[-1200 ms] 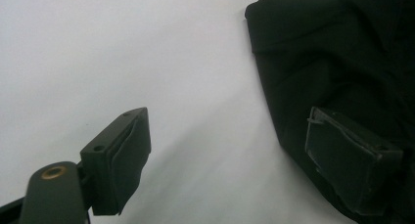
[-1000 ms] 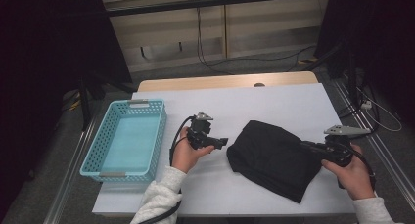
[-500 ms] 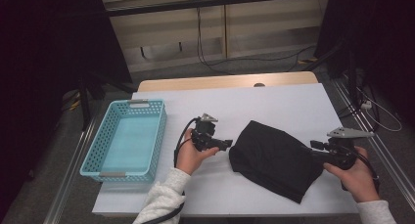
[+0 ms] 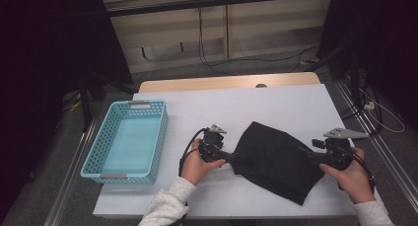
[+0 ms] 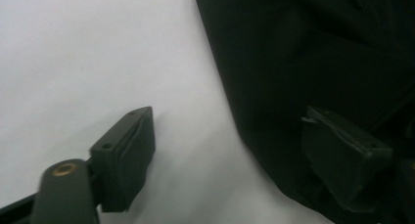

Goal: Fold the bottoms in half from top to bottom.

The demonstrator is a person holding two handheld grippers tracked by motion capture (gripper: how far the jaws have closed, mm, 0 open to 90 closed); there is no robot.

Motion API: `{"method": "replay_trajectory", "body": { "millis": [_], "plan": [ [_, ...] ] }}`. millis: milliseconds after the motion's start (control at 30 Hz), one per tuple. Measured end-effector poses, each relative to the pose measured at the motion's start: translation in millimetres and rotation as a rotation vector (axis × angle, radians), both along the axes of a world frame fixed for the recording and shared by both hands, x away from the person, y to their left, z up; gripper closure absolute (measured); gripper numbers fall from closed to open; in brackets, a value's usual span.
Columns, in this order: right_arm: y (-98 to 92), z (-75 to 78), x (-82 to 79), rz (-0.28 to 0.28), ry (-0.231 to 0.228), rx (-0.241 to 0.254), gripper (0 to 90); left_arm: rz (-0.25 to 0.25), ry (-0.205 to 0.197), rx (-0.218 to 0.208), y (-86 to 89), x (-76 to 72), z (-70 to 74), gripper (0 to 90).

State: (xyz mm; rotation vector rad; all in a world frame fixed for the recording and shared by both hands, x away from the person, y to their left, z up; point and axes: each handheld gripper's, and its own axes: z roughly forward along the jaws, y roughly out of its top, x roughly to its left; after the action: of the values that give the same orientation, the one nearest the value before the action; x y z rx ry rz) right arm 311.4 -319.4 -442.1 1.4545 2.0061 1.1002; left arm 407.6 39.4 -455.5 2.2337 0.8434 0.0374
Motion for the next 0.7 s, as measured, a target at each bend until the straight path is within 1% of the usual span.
{"method": "replay_trajectory", "body": {
  "millis": [67, 133, 167, 200, 233, 300, 333, 367, 400, 433, 467, 567, 600, 633, 700],
  "plan": [
    [0.2, 0.0, 0.1, 0.001, -0.001, -0.001, 35.9, 0.004, 0.003, -0.007, -0.6, -1.5, -0.2, 24.8],
    [0.8, -0.1, 0.3, 0.002, -0.003, -0.001, 35.3, 0.004, 0.000, 0.004, -0.3, -2.8, 0.6, 32.6],
    [0.8, -0.1, 0.3, 0.002, -0.003, -0.001, 35.3, 0.002, 0.010, 0.003, -0.4, -3.3, 1.2, 32.6],
    [1.1, -0.1, 0.4, 0.002, -0.004, -0.004, 35.2, -0.003, 0.021, -0.001, -0.5, -3.6, 1.6, 36.5],
    [1.5, -0.2, 0.7, 0.001, -0.005, -0.006, 35.0, -0.013, 0.029, 0.000, -0.5, -4.0, 1.9, 42.9],
    [2.1, -0.1, 1.0, 0.002, -0.007, -0.006, 35.0, -0.017, 0.028, -0.005, -2.6, -5.8, 1.0, 56.5],
    [2.0, -0.1, 1.0, 0.002, -0.008, -0.003, 35.0, -0.026, 0.039, -0.008, -3.4, -6.4, 1.0, 61.8],
    [2.0, -0.1, 1.0, 0.002, -0.008, -0.003, 35.0, -0.037, 0.053, -0.015, -4.5, -7.0, 0.7, 61.8],
    [2.1, 0.1, 0.9, -0.001, -0.011, -0.002, 34.8, -0.038, 0.064, -0.022, -5.9, -7.8, 0.1, 71.0],
    [2.1, 0.1, 0.9, -0.001, -0.011, -0.002, 34.8, -0.040, 0.070, -0.029, -7.1, -8.4, -0.7, 71.0],
    [3.0, 0.1, 1.2, 0.002, -0.011, -0.002, 34.2, -0.030, 0.092, -0.038, -7.4, -7.7, -0.1, 78.5],
    [4.3, 0.3, 1.1, 0.004, -0.016, -0.004, 33.1, -0.026, 0.095, -0.033, -5.9, -6.8, 2.2, 84.6],
    [5.7, 0.5, 1.1, 0.014, -0.021, -0.008, 31.6, -0.011, 0.109, -0.030, -1.9, -4.2, 4.1, 85.4],
    [5.7, 0.5, 1.1, 0.014, -0.021, -0.008, 31.6, -0.011, 0.109, -0.030, -1.9, -4.2, 4.1, 85.6],
    [6.4, 0.6, 1.2, 0.012, -0.024, -0.009, 29.1, -0.005, 0.132, -0.038, 3.8, 0.4, 5.0, 85.7]
  ]
}}
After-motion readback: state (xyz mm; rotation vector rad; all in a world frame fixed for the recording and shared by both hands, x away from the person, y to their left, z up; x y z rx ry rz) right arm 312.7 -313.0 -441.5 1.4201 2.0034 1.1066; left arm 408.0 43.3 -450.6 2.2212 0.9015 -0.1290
